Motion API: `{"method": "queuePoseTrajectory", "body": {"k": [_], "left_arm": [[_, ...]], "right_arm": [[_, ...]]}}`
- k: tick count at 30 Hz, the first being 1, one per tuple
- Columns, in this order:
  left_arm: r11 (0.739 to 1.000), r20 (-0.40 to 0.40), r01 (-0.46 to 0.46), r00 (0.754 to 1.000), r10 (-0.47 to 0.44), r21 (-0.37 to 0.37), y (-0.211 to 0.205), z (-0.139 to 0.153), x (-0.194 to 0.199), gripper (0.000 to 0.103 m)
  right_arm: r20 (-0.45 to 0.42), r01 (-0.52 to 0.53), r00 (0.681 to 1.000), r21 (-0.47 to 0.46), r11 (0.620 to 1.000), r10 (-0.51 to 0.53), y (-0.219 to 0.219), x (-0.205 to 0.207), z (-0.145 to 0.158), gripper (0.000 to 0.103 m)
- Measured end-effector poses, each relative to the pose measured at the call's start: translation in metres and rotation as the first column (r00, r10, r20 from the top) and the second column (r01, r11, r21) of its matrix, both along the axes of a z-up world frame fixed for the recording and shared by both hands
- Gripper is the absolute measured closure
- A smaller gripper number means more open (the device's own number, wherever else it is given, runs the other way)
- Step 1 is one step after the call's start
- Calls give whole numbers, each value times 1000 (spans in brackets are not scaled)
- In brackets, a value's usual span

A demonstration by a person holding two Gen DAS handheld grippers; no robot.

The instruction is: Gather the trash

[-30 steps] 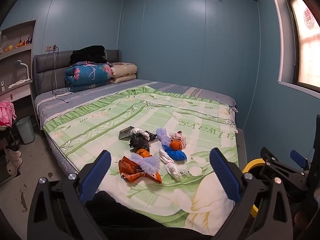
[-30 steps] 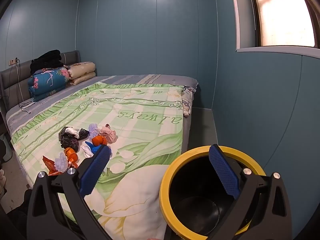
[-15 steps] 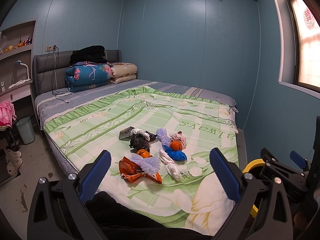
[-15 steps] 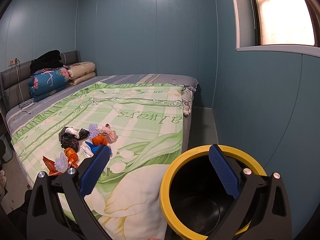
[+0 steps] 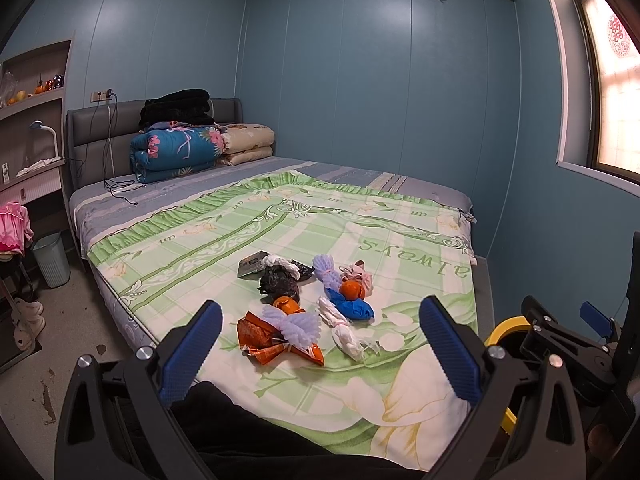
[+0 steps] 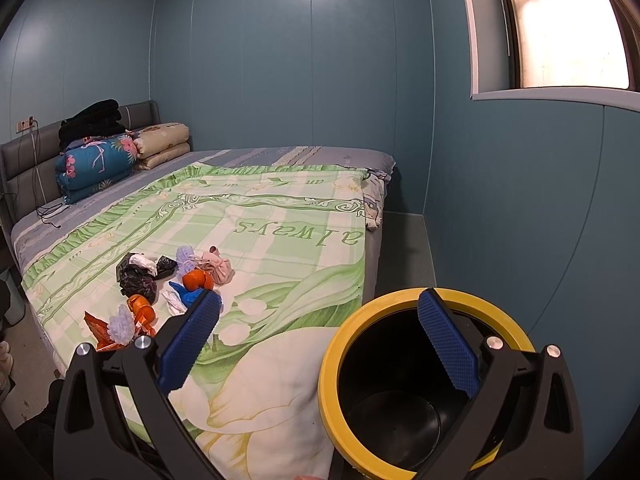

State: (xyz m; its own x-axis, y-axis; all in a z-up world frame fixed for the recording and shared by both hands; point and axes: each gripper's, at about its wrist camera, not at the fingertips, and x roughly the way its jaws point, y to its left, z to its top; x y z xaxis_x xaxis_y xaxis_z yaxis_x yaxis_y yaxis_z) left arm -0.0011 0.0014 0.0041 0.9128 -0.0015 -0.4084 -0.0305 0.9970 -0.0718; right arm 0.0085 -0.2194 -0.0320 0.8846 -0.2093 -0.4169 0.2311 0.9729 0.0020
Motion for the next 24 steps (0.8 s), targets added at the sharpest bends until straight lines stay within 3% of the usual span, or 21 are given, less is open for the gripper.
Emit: {"method": "queuePoseTrajectory", "body": {"k": [24], "left_arm": [[1000, -3, 1, 1000, -1, 0, 0, 0, 1, 8]], "right_arm": [[-7, 3, 1000, 2, 1000, -3, -2, 1, -3, 8]]}}
